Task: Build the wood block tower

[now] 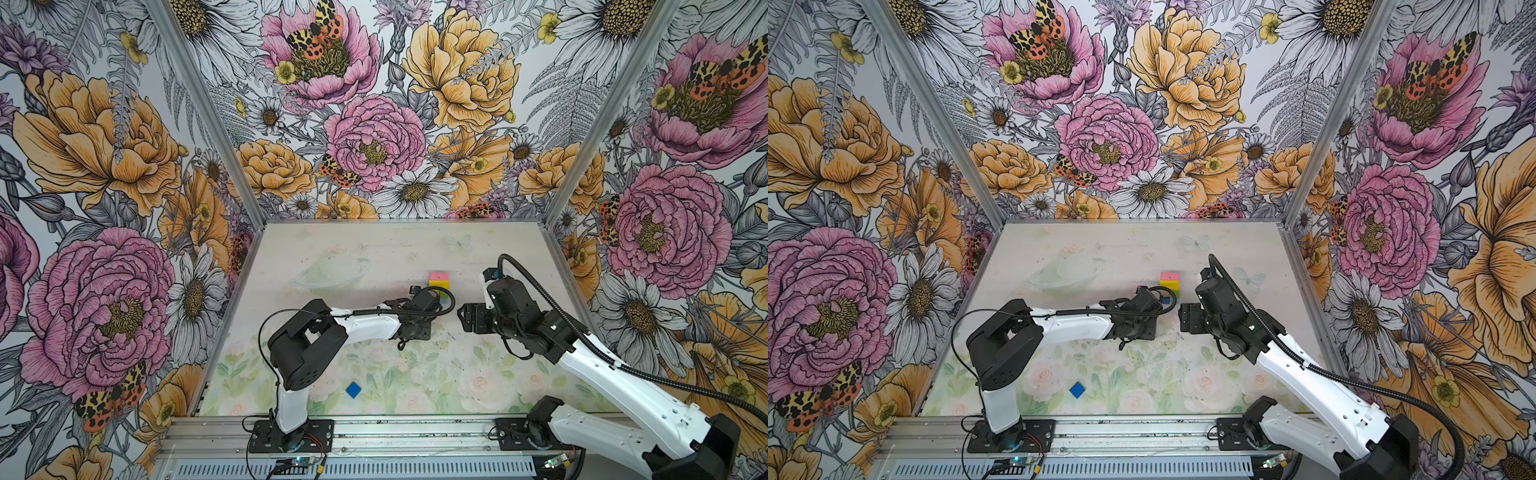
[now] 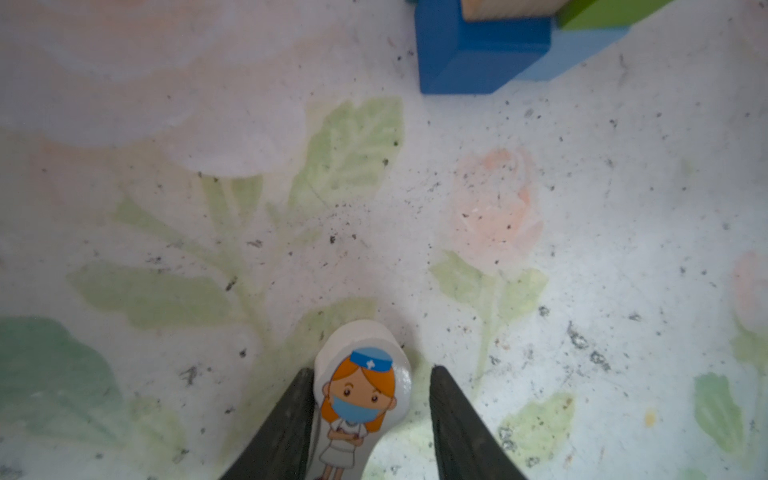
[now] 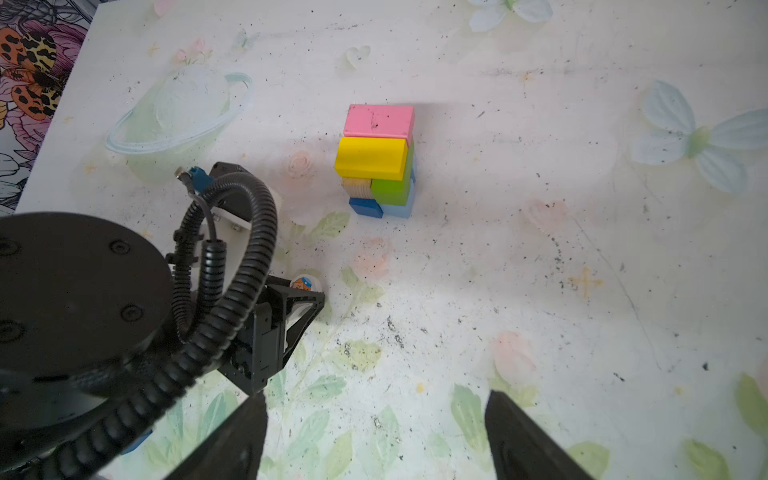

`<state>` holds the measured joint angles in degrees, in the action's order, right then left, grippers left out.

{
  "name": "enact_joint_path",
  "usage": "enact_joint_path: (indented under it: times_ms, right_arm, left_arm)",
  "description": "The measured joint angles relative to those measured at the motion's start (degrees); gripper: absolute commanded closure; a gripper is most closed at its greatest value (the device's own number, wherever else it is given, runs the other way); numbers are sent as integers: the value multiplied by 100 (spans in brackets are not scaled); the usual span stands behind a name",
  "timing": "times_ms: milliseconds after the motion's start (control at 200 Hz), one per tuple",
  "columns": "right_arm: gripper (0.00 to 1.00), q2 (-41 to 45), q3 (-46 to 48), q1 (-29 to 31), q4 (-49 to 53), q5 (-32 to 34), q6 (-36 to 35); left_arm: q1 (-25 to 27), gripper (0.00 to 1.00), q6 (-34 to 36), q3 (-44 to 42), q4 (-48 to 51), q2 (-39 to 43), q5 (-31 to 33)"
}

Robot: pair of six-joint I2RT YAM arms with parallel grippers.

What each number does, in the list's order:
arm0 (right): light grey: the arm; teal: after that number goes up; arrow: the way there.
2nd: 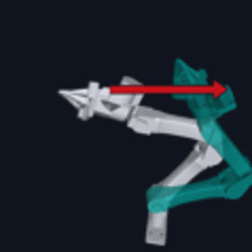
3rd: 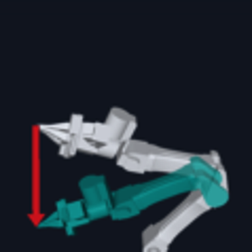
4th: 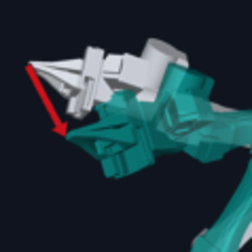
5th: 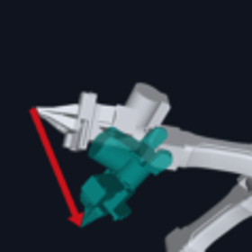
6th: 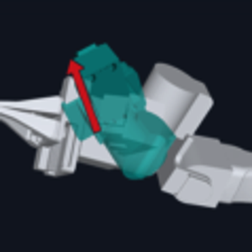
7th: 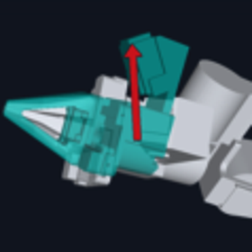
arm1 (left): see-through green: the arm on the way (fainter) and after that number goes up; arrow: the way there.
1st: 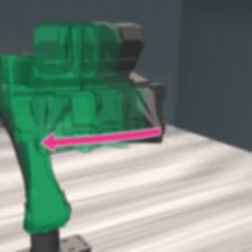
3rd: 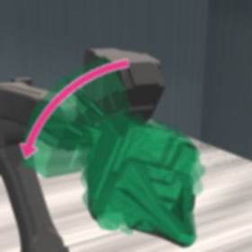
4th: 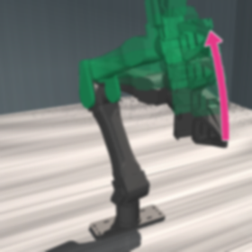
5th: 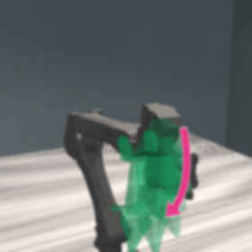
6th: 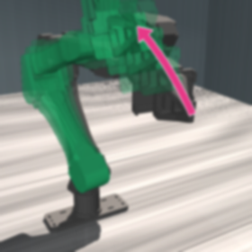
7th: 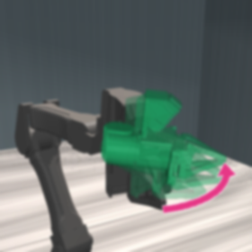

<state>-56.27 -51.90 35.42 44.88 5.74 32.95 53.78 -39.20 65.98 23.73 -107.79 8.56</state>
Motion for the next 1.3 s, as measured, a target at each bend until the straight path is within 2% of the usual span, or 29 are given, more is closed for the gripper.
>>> enact_joint_path:
  times_ms: [155,495,766,901,1051,1181,1301]
  right_arm:
    - [16,92,0,-26,122,37,0]
    - [16,55,-52,-26,308,127,7]
    - [16,-492,-201,-9,306,133,138]
    - [17,-828,-260,94,306,179,269]
    - [24,-1231,-330,291,262,258,492]
    - [32,-1657,-385,487,179,328,785]
    - [35,-2127,-461,669,31,369,1152]
  left_arm:
    - [28,42,13,-26,66,232,-2]
    - [48,26,87,-702,28,2068,317]
    - [48,1,365,-1753,57,3862,809]
    - [48,1,424,-2269,61,5007,1080]
    - [48,1,424,-2695,223,6137,1384]
    - [46,1,420,-2876,483,6758,1596]
    - [42,1,402,-3062,741,7158,1753]
